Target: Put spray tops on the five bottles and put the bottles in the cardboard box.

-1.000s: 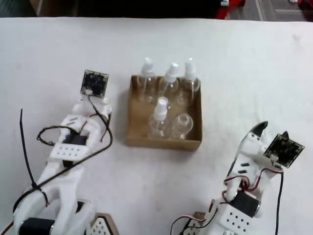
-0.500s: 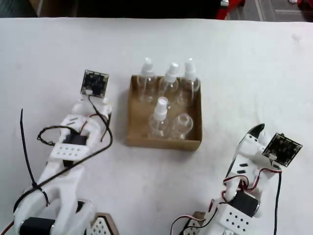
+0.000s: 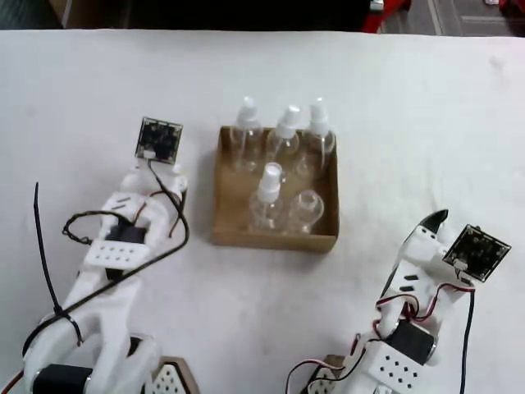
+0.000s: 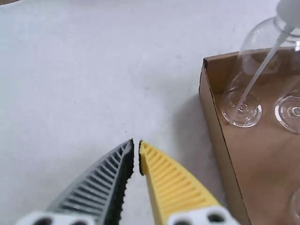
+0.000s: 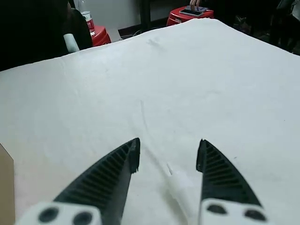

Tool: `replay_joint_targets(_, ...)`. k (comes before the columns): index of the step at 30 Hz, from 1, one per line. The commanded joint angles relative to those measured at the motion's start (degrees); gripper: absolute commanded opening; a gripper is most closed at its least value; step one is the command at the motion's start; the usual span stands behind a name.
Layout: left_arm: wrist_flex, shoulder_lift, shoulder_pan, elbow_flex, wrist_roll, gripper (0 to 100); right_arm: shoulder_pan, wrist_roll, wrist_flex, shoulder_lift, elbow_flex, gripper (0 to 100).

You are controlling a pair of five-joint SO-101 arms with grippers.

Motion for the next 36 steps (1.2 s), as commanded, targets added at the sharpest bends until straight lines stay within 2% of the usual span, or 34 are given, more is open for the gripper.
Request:
replay_joint_targets(1, -1.1, 0.0, 0.1, -0.4, -0.5, 2, 0.8, -0.6, 0.3, 0.1, 0.4, 17.3)
replay_joint_targets(29, -1.1, -0.3, 0.0, -0.4, -0.4, 2, 0.3, -0.5, 0.8, 0.2, 0.4, 17.3)
replay_joint_targets(33, 2.3, -1.5, -0.3, -0.6, -0.1, 2, 0.3, -0.5, 0.8, 0.2, 0.4, 17.3)
replay_joint_targets(36, 6.9, -7.9, 0.0, 0.5, 0.1, 2, 0.3, -0.5, 0.8, 0.2, 0.4, 17.3)
